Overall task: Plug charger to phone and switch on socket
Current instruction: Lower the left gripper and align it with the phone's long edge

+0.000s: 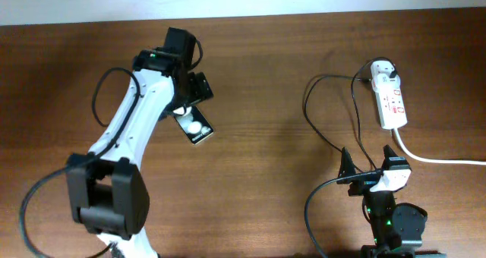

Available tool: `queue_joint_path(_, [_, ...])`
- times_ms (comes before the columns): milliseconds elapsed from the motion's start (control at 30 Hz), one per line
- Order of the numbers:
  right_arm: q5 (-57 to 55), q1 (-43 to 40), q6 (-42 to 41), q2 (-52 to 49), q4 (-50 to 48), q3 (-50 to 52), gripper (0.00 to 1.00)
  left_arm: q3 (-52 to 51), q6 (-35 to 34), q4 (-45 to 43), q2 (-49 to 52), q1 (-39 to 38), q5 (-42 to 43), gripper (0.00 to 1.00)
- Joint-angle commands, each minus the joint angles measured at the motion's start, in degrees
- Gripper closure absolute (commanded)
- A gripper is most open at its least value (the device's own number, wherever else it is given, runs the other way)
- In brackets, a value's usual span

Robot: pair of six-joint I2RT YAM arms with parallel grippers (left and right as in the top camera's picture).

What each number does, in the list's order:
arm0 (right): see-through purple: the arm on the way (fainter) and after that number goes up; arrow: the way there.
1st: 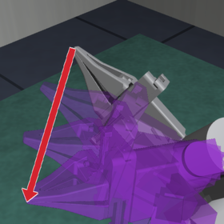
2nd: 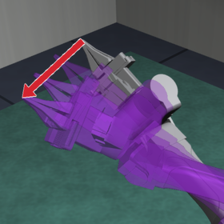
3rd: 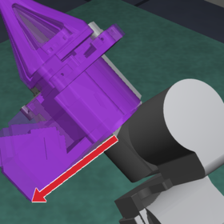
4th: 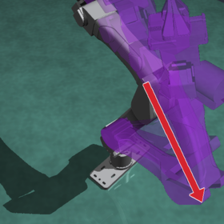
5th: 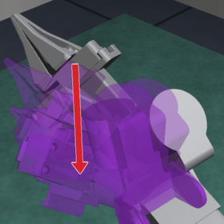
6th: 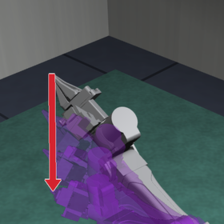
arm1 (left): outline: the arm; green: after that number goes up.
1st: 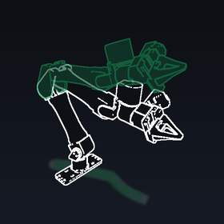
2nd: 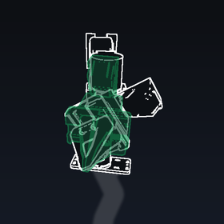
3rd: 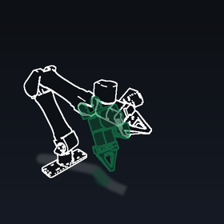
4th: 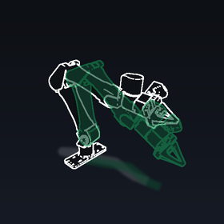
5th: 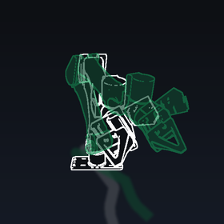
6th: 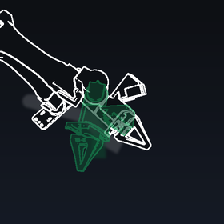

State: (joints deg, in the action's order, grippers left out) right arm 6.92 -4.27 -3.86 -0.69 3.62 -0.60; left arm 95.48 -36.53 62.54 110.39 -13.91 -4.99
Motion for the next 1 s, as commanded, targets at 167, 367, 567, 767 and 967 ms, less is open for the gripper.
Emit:
queue_joint_path(167, [0.11,0.5,0.24,0.39,0.28,0.28,0.01,0.98,-1.46,4.9,5.33,2.75,-0.92,0.01])
queue_joint_path(367, [0.11,0.5,0.24,0.39,0.28,0.28,0.01,0.94,-1.66,6.12,5.99,5.18,0.92,0.01])
queue_joint_path(567, [0.11,0.5,0.24,0.39,0.28,0.28,0.01,0.92,-1.66,5.86,6.19,5.2,0.87,0.01])
queue_joint_path(767, [0.11,0.5,0.24,0.39,0.28,0.28,0.01,0.92,-1.64,5.49,6.19,5.2,0.81,0.01])
queue_joint_path(967, [0.11,0.5,0.24,0.39,0.28,0.28,0.01,0.92,-1.64,5.22,6.29,6.03,0.7,0.01])
